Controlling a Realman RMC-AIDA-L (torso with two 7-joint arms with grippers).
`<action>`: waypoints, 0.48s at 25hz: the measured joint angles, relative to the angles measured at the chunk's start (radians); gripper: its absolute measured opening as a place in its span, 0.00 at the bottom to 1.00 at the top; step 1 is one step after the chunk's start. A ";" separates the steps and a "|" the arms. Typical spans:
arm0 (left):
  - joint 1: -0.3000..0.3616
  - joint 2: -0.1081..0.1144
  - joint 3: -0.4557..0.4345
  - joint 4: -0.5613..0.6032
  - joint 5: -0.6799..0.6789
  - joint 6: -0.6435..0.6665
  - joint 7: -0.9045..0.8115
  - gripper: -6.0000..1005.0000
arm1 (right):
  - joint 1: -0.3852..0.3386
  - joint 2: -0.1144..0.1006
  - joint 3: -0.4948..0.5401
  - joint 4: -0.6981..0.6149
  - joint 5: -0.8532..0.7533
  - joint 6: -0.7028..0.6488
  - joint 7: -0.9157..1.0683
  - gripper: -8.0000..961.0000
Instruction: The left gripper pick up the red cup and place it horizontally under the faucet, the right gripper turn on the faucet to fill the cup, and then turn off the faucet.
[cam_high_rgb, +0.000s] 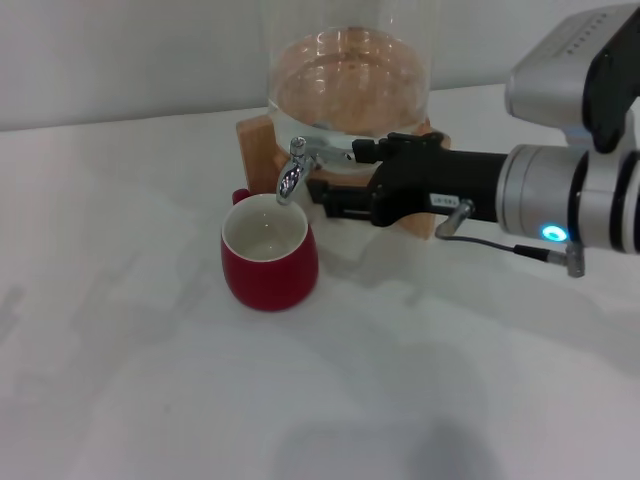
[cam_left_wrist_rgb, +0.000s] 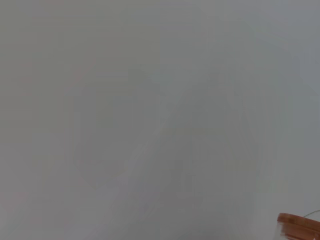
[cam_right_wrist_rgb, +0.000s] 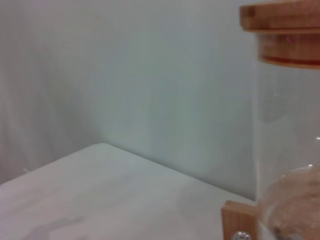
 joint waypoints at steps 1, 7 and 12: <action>0.000 0.000 -0.002 0.000 0.000 -0.002 0.000 0.78 | 0.003 0.000 -0.007 0.002 0.000 -0.005 0.000 0.80; 0.000 0.000 -0.003 0.000 -0.002 -0.006 0.000 0.77 | 0.028 -0.002 -0.045 0.013 0.000 -0.020 0.000 0.80; 0.007 0.001 -0.004 0.000 -0.005 -0.006 0.000 0.77 | 0.040 -0.002 -0.058 0.010 0.004 -0.009 0.000 0.80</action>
